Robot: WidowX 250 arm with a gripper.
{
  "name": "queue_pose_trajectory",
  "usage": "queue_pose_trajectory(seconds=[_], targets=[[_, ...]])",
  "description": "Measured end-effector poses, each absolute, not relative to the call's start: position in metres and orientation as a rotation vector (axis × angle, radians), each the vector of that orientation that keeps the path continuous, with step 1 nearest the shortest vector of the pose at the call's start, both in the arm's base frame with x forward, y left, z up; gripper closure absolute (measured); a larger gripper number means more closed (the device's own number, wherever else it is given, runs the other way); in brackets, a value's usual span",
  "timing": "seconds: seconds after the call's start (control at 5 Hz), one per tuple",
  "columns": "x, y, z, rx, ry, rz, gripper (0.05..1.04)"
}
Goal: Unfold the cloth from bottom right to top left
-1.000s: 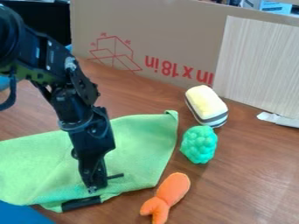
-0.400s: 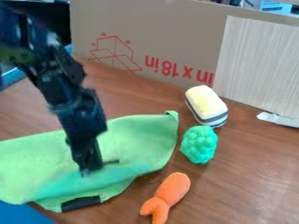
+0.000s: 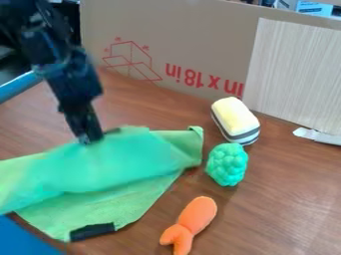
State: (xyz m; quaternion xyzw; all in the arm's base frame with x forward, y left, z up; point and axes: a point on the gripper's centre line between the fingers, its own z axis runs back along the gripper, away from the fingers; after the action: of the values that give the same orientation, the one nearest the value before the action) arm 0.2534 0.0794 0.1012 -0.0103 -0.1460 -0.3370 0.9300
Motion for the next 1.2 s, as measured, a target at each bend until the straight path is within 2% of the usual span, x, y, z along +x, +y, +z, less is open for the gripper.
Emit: queue_pose_trajectory(seconds=[0.2, 0.8, 1.2], targets=[[0.272, 0.106, 0.104, -0.009, -0.285, -0.678, 1.032], [0.327, 0.206, 0.133, 0.116, -0.277, -0.717, 1.032], [0.352, 0.245, 0.133, 0.139, -0.235, -0.74, 1.032]])
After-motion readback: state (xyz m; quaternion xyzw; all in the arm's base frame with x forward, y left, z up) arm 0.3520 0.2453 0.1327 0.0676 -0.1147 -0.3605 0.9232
